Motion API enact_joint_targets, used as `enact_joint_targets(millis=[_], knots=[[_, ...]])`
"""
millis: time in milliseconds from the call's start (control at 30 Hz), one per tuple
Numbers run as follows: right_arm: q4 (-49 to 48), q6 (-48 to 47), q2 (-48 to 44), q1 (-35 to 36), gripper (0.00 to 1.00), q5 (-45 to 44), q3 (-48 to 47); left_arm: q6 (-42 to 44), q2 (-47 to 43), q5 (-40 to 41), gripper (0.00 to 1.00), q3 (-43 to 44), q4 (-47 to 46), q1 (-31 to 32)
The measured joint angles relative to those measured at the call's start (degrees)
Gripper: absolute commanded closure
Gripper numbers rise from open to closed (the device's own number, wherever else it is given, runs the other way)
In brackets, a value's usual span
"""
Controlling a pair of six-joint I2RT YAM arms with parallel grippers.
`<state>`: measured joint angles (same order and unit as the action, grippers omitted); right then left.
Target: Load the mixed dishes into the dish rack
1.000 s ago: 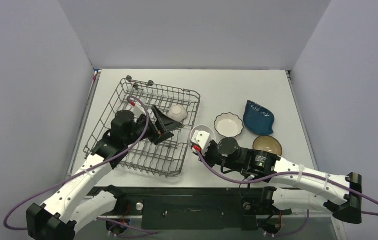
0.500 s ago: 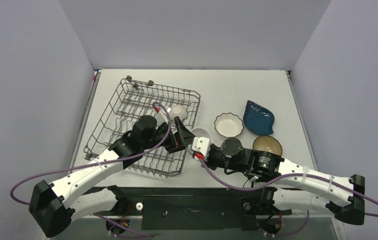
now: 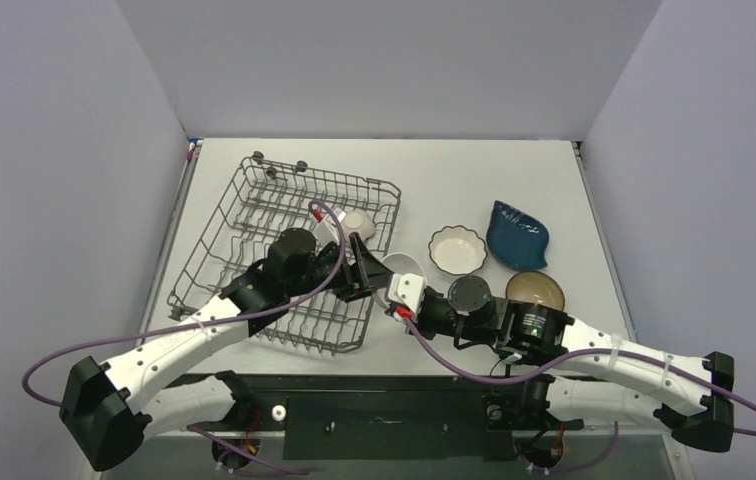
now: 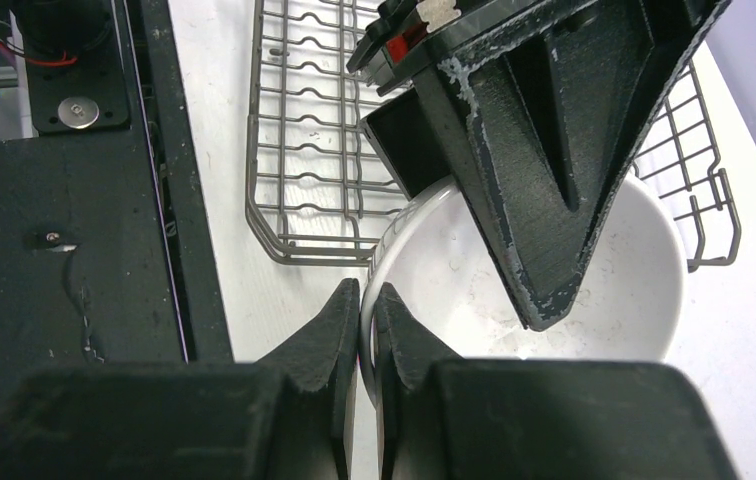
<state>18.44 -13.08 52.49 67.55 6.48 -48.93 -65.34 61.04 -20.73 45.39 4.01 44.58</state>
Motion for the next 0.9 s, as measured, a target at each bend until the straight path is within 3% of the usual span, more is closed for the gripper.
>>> enact_joint_targets(millis=[167, 367, 500, 567, 667, 900], knots=[[0.0, 0.0, 0.0, 0.0, 1.00, 0.0, 0.0, 0.4, 0.1, -0.1, 0.41, 0.6, 0.7, 0.0], [-0.5, -0.5, 0.5, 0.0, 1.00, -0.1, 0.0, 1.6, 0.2, 0.2, 0.52, 1.4, 1.4, 0.0], [-0.7, -0.5, 1.2, 0.0, 1.00, -0.4, 0.0, 2.4, 0.4, 0.7, 0.68, 1.4, 1.9, -0.1], [-0.9, -0.5, 1.4, 0.1, 0.95, -0.7, 0.0, 2.8, 0.4, 1.0, 0.77, 1.4, 2.0, -0.1], [-1.0, -0.5, 1.6, 0.3, 0.90, -1.3, 0.0, 3.1, 0.4, 1.1, 0.98, 1.4, 2.0, -0.1], [-2.8, -0.2, 2.0, 0.8, 0.75, -3.8, 0.0, 4.2, -0.2, 1.2, 1.00, 1.4, 2.2, -0.3]])
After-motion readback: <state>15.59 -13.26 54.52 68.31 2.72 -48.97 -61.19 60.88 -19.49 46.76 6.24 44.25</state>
